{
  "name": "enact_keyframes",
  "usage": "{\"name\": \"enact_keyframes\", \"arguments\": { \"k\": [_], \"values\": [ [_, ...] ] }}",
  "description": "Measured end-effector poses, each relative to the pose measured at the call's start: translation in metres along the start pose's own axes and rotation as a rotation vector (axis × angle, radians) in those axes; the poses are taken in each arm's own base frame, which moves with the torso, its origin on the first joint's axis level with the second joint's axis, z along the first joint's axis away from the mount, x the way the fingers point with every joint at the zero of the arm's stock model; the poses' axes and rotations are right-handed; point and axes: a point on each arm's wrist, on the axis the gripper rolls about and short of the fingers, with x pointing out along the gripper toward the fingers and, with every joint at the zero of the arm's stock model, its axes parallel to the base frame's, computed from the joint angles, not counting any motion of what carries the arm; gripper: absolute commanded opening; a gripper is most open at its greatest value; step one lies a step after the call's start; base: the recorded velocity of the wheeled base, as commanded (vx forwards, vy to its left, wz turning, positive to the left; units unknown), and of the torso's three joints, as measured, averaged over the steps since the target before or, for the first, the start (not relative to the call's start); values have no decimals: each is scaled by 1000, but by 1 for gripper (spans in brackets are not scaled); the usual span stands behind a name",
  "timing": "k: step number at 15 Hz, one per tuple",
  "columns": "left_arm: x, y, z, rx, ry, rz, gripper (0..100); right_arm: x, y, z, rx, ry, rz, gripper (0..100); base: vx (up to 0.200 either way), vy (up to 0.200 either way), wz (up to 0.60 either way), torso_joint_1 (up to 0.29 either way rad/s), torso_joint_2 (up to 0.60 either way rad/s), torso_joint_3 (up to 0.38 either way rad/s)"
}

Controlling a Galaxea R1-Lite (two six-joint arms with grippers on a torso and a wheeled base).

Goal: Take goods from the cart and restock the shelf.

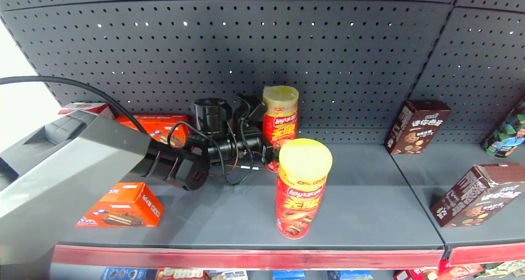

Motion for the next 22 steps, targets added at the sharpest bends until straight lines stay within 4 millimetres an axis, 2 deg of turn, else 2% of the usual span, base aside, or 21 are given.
{"name": "enact_keyframes", "arguments": {
  "k": [5, 10, 14, 18, 22],
  "values": [
    [-33, -13, 9, -34, 56, 65, 100, 0, 0, 0, 0, 0, 0, 100, 0, 0, 0, 0, 0, 0],
    [-72, -32, 42, -13, 127, 148, 100, 0, 0, 0, 0, 1, 0, 100, 0, 0, 0, 0, 0, 0],
    [-98, -43, 40, 88, 264, 235, 100, 0, 0, 0, 0, 1, 0, 100, 0, 0, 0, 0, 0, 0],
    [-98, -44, 44, 112, 271, 307, 100, 0, 0, 0, 0, 1, 0, 100, 0, 0, 0, 0, 0, 0],
    [-83, -42, 46, 112, 246, 298, 100, 0, 0, 0, 0, 1, 0, 100, 0, 0, 0, 0, 0, 0]
  ]
}}
